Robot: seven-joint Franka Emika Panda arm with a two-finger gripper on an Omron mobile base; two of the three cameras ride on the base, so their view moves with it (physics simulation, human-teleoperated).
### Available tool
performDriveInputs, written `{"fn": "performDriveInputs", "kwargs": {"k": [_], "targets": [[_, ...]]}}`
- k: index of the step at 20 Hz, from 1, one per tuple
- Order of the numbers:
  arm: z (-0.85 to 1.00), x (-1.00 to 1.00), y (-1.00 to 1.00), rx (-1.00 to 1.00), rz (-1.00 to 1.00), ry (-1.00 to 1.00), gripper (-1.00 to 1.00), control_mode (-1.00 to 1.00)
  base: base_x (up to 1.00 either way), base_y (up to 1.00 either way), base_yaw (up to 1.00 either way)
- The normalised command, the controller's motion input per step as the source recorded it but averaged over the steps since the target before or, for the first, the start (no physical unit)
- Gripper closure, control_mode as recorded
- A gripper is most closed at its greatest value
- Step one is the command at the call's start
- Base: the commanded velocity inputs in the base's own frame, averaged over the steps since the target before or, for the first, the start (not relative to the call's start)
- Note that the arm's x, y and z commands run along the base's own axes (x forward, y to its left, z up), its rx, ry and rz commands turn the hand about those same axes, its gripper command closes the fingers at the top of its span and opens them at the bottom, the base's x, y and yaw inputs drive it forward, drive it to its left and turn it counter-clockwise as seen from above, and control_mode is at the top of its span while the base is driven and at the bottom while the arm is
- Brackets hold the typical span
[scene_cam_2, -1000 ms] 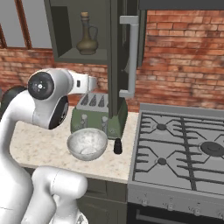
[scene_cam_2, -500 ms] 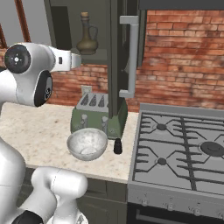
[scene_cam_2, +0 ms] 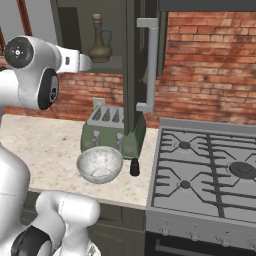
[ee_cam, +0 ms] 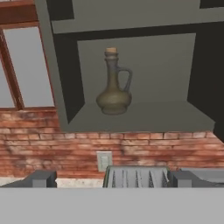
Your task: Retrieve the bottle and the shaker from the cabinet and place them next to the mixing bowl on the counter. Then add garlic from the fridge to the mixing bowl.
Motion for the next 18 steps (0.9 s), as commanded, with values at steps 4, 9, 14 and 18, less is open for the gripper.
{"fn": "performDriveInputs", "kwargs": {"k": [4, 9, 14, 18], "targets": [[0.13, 0.49, 0.00, 0.00, 0.00, 0.03, -1.00, -1.00, 0.00, 0.00, 0.00], [0.15, 0.47, -0.04, 0.00, 0.00, 0.12, -1.00, -1.00, 0.00, 0.00, 0.00], [0.00, 0.43, 0.00, 0.00, -0.01, 0.03, -1.00, -1.00, 0.00, 0.00, 0.00], [0.05, 0.48, 0.01, 0.00, -0.03, 0.18, -1.00, -1.00, 0.00, 0.00, 0.00]]}}
